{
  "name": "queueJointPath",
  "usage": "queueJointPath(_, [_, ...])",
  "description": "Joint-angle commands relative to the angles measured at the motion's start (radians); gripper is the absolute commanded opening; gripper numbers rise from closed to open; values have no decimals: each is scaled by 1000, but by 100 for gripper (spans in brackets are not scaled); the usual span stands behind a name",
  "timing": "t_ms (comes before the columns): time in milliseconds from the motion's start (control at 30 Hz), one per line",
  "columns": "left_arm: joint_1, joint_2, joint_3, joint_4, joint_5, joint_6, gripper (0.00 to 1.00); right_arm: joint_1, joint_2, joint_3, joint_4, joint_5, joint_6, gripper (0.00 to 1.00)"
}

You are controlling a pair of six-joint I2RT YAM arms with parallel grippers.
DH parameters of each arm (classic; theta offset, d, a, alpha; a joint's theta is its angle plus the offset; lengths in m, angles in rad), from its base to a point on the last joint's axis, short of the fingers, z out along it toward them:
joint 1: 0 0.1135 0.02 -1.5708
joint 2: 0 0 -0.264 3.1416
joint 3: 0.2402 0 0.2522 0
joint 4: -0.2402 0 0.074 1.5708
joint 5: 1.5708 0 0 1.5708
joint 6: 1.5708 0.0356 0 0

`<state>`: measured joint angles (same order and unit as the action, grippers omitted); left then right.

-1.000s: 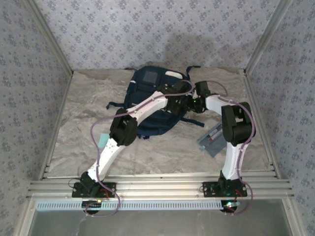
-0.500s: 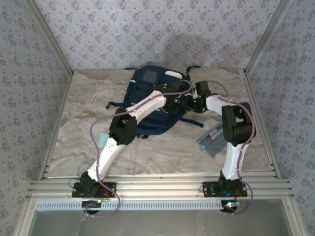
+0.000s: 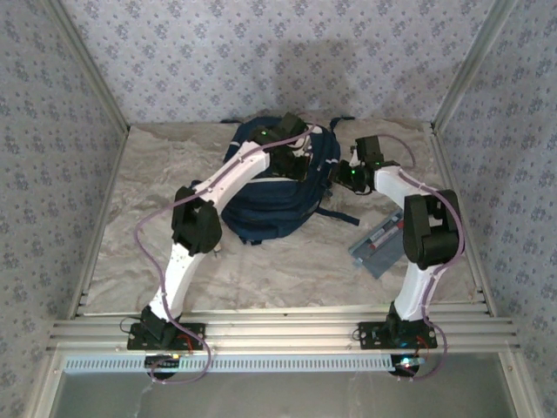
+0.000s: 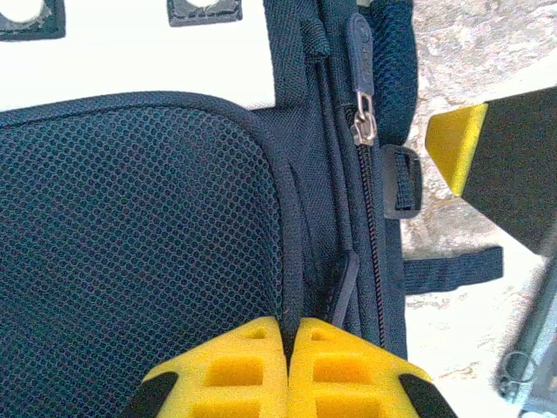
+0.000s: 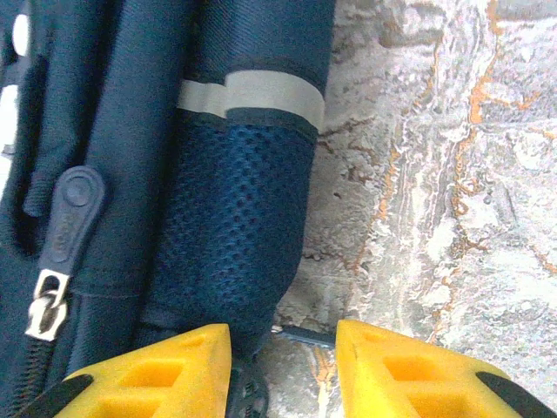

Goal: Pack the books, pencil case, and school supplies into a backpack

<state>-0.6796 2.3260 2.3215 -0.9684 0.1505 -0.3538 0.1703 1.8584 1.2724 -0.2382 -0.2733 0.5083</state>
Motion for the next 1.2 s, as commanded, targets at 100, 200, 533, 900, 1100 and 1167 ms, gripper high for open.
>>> queueJointPath(100, [18, -73, 67, 27, 103, -58, 0, -15, -75, -7, -27, -14, 11, 38])
queueJointPath(200, [23, -73, 96, 28, 116, -65, 0, -17, -91, -10, -27, -16, 15, 38])
queueJointPath(533, [67, -18, 315, -3, 188, -112, 0, -31, -129, -123, 27, -14, 61, 38])
queueJointPath(900, [99, -20, 351, -12, 198, -131, 0, -89, -98, -251, 299, -172, 67, 38])
queueJointPath(1100, [97, -22, 349, -13, 213, -141, 0, -124, 7, -321, 646, -295, 386, 41])
queueJointPath(1167, [94, -21, 345, -11, 211, -140, 0, -112, 43, -336, 755, -299, 504, 43])
